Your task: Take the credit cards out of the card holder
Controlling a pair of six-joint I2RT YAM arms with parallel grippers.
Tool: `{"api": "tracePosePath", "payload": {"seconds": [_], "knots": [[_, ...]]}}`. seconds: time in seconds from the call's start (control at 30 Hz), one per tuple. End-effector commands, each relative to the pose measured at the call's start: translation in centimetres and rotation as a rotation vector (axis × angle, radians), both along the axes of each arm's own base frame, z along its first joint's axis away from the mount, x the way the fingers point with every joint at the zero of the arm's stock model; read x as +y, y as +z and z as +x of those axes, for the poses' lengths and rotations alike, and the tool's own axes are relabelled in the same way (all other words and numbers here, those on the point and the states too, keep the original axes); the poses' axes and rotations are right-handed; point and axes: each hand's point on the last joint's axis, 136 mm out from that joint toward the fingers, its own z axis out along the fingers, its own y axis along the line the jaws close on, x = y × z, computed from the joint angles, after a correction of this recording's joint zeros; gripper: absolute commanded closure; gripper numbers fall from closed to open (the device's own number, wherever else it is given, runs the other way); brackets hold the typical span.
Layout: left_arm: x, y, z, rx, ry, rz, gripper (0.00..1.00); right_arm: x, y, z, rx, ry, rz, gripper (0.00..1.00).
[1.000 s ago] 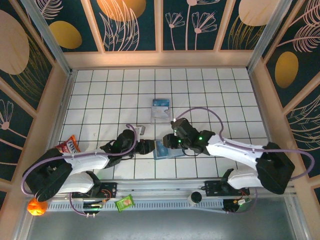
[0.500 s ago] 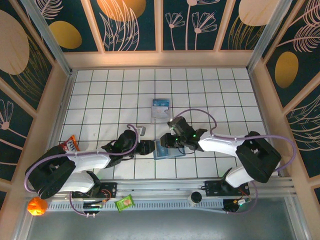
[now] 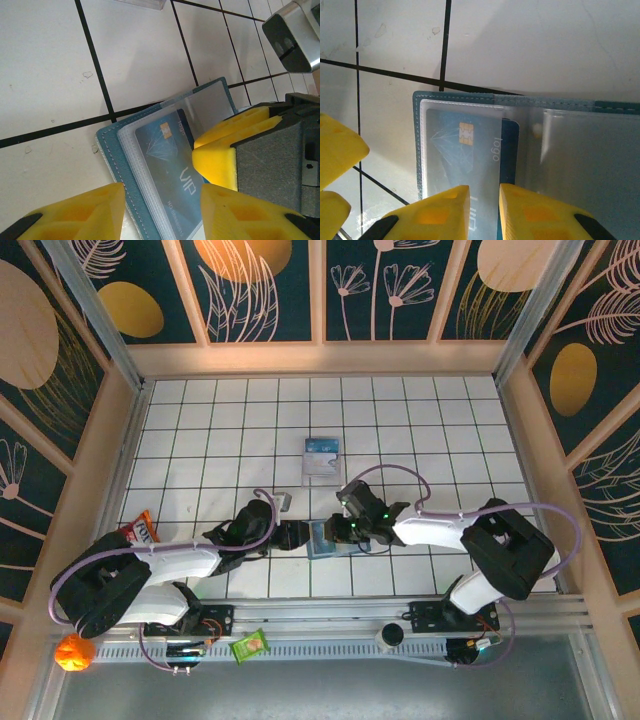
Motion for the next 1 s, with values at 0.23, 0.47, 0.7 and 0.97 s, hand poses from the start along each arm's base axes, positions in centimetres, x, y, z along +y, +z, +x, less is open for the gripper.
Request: {"api": "tracePosePath", "payload": {"seconds": [0.23,0.47,0.7,0.97], "knots": [[0.0,0.4,0.0,-0.016,0.008,-0.018,0.57,-1.3,0.0,0.7,-0.127,-0.065,-0.213,0.76],[0.0,0.6,0.0,-0.020,0.004,-0.019,0.57,-1.0,0.7,0.9,-0.172,-0.070,-0.242,0.73],[-1.0,1.4,-0.2,-0.026,-0.041,-0.046,0.67,-0.7,2.9,1.4,-0.228,-0.052,-0.194,0.70],[-3.4,1.4,-0.3,-0.019,-0.111,-0.055,0.76,-1.0,3.5,1.3,-0.180,-0.002,-0.111,0.71]]}}
